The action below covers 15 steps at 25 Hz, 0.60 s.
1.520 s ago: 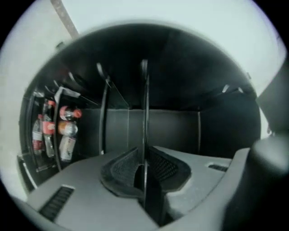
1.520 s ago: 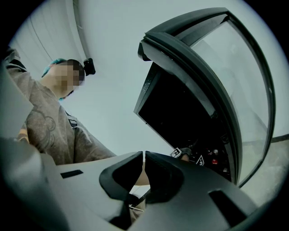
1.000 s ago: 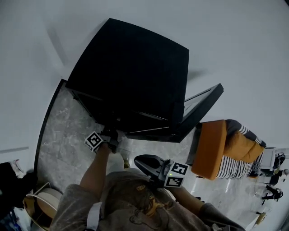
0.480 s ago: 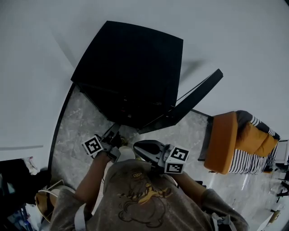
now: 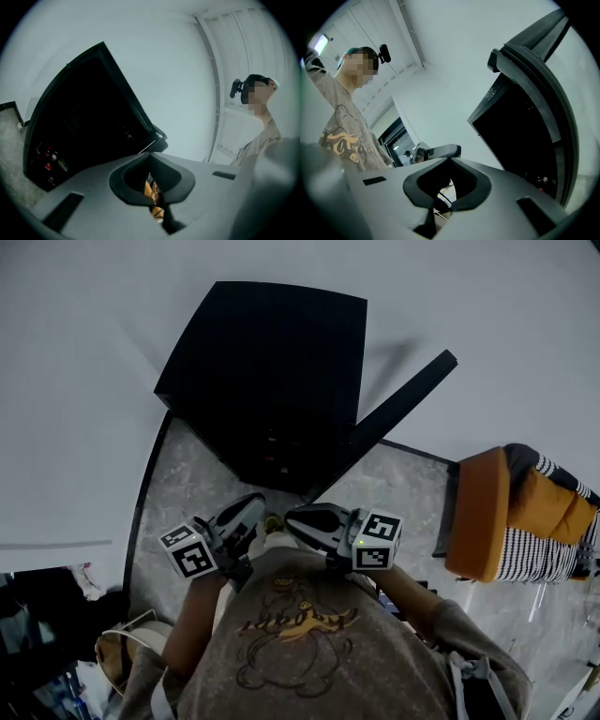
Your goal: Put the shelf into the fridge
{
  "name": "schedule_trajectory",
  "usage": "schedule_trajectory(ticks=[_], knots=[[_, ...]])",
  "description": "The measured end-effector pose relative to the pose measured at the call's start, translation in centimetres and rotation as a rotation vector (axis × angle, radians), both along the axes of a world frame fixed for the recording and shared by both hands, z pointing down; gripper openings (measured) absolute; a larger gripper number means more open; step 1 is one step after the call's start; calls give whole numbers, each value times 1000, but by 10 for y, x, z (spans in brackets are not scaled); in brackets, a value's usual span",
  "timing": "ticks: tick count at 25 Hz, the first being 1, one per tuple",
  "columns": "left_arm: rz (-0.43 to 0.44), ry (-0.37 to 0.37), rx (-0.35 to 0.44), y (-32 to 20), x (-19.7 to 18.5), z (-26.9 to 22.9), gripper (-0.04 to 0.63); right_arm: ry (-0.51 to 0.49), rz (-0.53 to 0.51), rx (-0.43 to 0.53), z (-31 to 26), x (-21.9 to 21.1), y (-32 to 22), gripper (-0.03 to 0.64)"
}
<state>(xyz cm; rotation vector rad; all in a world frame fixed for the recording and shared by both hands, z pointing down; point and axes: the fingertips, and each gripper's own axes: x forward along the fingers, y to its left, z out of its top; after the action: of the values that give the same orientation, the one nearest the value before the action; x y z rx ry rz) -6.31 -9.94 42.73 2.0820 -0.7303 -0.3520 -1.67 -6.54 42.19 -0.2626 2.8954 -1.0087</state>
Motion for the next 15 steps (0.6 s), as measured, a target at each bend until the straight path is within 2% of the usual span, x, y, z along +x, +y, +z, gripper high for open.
schedule_trajectory(ticks=[7,15], knots=[[76,-162,137,33,10,-24,5,-15,-53,29,-6,-3,13,29],[94,-169,151,41,14,-19,5,11,-116,45,-4,-8,25,29]])
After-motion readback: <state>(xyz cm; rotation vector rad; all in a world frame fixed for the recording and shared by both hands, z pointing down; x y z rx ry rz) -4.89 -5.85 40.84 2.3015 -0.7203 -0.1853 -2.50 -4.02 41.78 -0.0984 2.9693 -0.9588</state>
